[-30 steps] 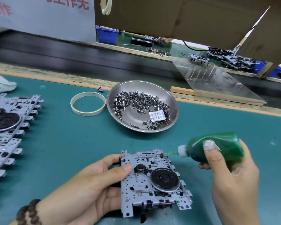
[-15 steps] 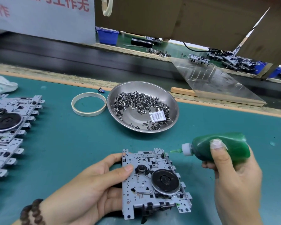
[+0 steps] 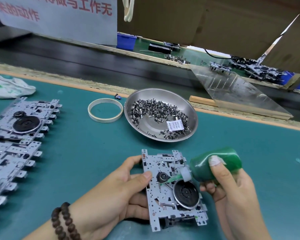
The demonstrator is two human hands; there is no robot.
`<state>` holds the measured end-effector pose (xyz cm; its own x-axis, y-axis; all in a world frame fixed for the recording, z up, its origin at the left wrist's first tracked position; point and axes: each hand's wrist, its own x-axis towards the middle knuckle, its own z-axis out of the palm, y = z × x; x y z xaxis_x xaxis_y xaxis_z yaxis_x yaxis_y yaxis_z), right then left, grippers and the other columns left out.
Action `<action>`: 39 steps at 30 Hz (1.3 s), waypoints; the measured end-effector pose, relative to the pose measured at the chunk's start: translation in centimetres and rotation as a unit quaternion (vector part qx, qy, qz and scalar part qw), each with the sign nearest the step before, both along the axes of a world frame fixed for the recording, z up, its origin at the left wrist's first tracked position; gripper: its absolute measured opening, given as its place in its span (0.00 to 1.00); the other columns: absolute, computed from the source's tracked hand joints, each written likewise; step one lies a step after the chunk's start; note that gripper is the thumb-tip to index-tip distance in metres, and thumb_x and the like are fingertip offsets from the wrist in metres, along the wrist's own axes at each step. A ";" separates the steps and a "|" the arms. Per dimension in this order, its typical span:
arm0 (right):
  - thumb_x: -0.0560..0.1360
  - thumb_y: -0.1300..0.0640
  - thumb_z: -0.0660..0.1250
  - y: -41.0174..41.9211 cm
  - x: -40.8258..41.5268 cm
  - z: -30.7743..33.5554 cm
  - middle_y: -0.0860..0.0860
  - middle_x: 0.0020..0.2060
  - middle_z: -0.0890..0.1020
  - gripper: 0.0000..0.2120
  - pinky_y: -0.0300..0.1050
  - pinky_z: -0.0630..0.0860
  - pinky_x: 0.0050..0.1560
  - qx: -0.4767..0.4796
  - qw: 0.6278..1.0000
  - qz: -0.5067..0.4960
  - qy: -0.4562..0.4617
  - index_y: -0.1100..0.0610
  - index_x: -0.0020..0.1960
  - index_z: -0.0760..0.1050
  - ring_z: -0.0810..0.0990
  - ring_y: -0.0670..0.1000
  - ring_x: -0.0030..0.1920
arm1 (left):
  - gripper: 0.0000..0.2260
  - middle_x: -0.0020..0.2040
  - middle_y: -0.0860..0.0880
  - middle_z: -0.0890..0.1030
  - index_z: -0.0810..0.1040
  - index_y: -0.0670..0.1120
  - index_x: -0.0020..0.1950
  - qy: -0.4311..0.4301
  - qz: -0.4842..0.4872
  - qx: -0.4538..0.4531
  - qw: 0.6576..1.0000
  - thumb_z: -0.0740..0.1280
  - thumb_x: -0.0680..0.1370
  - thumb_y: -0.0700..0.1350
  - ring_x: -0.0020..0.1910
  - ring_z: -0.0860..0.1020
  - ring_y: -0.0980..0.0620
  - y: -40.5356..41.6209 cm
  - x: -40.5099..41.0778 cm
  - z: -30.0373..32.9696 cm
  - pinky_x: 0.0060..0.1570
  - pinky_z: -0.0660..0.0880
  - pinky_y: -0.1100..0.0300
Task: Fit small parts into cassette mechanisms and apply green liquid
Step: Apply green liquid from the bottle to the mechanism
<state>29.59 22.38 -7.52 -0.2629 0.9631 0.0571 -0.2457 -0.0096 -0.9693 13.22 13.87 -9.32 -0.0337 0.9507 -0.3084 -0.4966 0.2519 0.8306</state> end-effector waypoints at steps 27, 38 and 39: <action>0.48 0.30 0.76 -0.1 0.2 -0.1 0.50 0.34 0.84 0.28 0.32 0.74 0.27 0.038 0.997 0.025 -0.057 0.46 0.40 0.82 0.79 0.44 0.30 | 0.18 0.49 0.38 0.83 0.70 0.49 0.62 -0.033 0.023 -0.013 0.999 0.63 0.72 0.44 0.34 0.81 0.46 0.3 -0.1 0.1 0.30 0.80 0.57; 0.50 0.30 0.76 0.3 0.4 -0.6 0.53 0.37 0.84 0.30 0.33 0.74 0.29 0.062 0.996 0.031 -0.062 0.49 0.43 0.81 0.81 0.47 0.34 | 0.19 0.50 0.38 0.82 0.71 0.49 0.62 -0.029 0.020 -0.011 0.999 0.64 0.71 0.44 0.35 0.81 0.45 0.4 -0.1 0.0 0.31 0.80 0.57; 0.50 0.30 0.76 0.4 0.5 -0.7 0.52 0.38 0.84 0.29 0.33 0.74 0.29 0.066 0.995 0.036 -0.065 0.49 0.43 0.81 0.81 0.46 0.34 | 0.20 0.50 0.38 0.82 0.71 0.49 0.62 -0.028 0.018 -0.010 0.999 0.64 0.70 0.44 0.36 0.81 0.45 0.3 -0.2 0.0 0.31 0.80 0.57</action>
